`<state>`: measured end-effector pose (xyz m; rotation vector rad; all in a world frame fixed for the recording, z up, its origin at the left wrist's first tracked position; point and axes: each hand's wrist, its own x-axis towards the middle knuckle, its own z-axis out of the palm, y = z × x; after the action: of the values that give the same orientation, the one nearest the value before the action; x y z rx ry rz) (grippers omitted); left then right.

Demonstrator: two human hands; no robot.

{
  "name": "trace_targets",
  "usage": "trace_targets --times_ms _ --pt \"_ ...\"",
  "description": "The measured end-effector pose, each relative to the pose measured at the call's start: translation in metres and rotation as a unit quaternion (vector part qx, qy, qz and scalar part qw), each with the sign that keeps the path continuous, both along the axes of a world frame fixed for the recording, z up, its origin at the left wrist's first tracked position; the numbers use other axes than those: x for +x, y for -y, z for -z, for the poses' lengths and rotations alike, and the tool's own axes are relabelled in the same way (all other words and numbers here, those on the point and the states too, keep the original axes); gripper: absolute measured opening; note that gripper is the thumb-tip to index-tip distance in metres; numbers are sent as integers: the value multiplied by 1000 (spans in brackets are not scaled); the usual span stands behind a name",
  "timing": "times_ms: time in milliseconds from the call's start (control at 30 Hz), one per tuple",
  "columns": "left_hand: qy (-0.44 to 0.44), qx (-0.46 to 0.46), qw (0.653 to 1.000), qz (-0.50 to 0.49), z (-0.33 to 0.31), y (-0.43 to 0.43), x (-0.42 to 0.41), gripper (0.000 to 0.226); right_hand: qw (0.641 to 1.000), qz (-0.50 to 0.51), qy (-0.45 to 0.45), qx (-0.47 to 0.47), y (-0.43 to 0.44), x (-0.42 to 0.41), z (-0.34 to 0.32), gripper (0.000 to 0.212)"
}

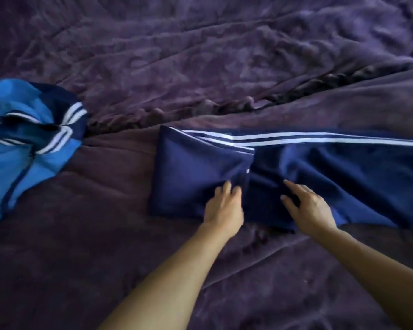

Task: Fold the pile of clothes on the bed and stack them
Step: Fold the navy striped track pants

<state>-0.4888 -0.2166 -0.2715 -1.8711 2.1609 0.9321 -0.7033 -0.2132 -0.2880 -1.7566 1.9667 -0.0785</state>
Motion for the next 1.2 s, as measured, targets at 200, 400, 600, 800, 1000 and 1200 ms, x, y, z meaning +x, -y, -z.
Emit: trace_targets --times_ms 200,400,600,800,1000,1200 --pt "117 28 991 51 18 -21 -53 59 997 25 76 -16 -9 -64 -8 26" --pt "65 -51 995 54 19 -19 -124 52 974 149 -40 -165 27 -195 -41 33" --pt "142 12 988 54 45 -35 -185 59 926 375 -9 39 41 -338 -28 80" --pt "163 23 984 71 43 -31 -182 61 872 434 213 77 38 -343 -31 50" --pt "47 -39 998 -10 -5 -10 -155 39 891 341 300 2 61 -282 -121 47" --pt "45 -68 986 -148 -26 -19 -74 29 998 56 8 31 68 -107 -126 76"
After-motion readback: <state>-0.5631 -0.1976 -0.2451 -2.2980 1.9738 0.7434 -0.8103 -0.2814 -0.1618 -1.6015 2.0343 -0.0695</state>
